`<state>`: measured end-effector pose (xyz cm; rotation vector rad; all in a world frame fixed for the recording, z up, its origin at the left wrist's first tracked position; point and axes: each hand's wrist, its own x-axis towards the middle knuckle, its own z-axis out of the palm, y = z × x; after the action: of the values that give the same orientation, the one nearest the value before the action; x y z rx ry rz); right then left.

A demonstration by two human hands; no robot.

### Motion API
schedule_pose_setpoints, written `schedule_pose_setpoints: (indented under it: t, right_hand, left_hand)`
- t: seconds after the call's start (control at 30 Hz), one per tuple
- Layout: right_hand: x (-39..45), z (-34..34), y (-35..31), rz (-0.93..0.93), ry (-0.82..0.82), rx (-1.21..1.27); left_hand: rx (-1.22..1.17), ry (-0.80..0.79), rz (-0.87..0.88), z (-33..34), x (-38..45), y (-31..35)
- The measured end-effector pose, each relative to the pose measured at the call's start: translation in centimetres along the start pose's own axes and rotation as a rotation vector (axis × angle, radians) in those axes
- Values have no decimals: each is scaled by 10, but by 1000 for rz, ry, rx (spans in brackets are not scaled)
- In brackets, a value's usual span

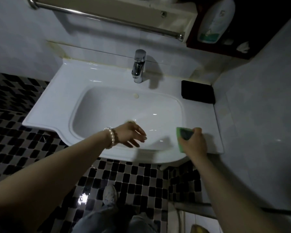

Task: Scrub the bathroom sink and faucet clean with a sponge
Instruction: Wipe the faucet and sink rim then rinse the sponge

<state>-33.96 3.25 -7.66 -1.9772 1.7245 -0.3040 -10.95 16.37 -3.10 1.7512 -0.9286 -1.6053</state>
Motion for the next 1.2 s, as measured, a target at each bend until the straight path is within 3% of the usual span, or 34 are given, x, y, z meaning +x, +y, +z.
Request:
schedule_pose_setpoints:
  t: [0.1, 0.33, 0.5, 0.6, 0.63, 0.7, 0.77, 0.8, 0.9, 1.07, 1.2]
  right_hand:
    - [10, 0, 22, 32, -112, -194]
    - [-64, 61, -23, -140, -239, -236]
    - [-116, 118, -97, -260, -447, -85]
    - [-118, 133, -133, -131, -651, 215]
    - [-114, 131, -138, -43, -656, 364]
    - [-98, 118, -134, 81, -442, 482]
    - [-81, 99, -116, 134, -195, 265]
    - [-73, 87, -100, 159, -150, 59]
    - [-68, 78, -80, 259, -164, -383]
    - [-106, 133, -148, 192, -156, -401]
    - [-146, 202, -227, 83, -244, -226]
  left_hand:
    - [44, 66, -25, -21, -8, -8]
    - [113, 46, -129, -66, -17, -41]
    - [143, -2, -185, -85, -5, -50]
    - [149, -16, -157, -100, 2, -48]
    - [145, -21, -140, -107, 4, -48]
    - [149, -43, -96, -125, 3, -48]
    - [191, -79, -73, -149, -1, -53]
    - [213, -92, -69, -155, -3, -55]
    - [285, -149, -78, -183, -10, -68]
    - [357, -220, -98, -213, -17, -84]
    - [394, -262, -66, -229, -22, -87]
